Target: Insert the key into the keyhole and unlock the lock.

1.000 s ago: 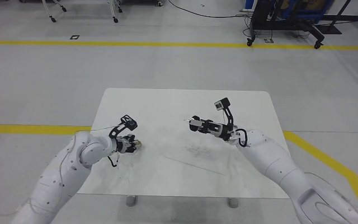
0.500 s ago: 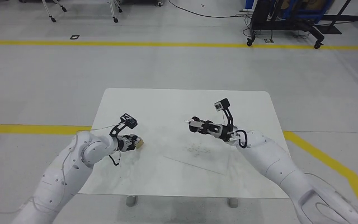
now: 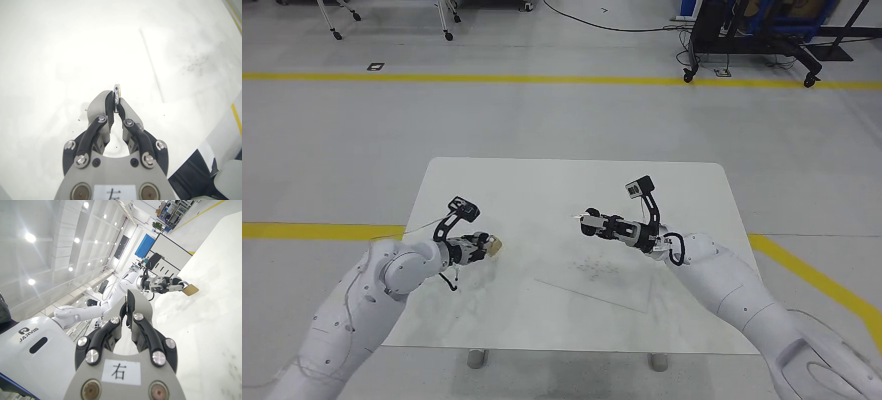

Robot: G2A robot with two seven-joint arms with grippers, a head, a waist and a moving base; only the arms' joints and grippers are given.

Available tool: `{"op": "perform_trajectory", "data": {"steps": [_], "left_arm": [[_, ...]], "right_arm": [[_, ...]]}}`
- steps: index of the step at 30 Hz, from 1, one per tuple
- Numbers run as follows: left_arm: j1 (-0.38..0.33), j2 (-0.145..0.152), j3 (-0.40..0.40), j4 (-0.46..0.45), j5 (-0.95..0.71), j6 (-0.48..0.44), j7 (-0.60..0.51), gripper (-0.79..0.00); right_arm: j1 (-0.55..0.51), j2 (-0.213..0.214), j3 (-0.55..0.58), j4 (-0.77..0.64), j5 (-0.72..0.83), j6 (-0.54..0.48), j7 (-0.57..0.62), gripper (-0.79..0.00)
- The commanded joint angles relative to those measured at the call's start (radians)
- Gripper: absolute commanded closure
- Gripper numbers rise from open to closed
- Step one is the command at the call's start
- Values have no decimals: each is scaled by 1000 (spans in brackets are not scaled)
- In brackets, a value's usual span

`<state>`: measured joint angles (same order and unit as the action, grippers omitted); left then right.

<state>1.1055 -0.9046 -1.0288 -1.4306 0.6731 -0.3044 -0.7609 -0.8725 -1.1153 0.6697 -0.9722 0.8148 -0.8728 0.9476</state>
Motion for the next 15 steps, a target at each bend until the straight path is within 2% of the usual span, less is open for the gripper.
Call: {"op": "perform_trajectory", "data": {"steps": [1,8,9,10,13,15], "left_arm": [[4,-3,11,-13,10,14,-9,0],[-3,-13,34,-22,66,55,-22,0],[-4,-14,36,-23,69,55,-25,-95],[-6,-14,40,-22,77,55,-34,-157],[-13,-19,47,-12,76,50,-47,-283],[-18,-21,49,-7,73,42,-47,-311]], "right_arm": [[0,0,0,0,0,0,0,0],[0,0,0,0,0,0,0,0],[0,0,0,0,0,0,0,0],[0,0,0,0,0,0,0,0],[0,0,0,0,0,0,0,0],[0,0,0,0,0,0,0,0]]}}
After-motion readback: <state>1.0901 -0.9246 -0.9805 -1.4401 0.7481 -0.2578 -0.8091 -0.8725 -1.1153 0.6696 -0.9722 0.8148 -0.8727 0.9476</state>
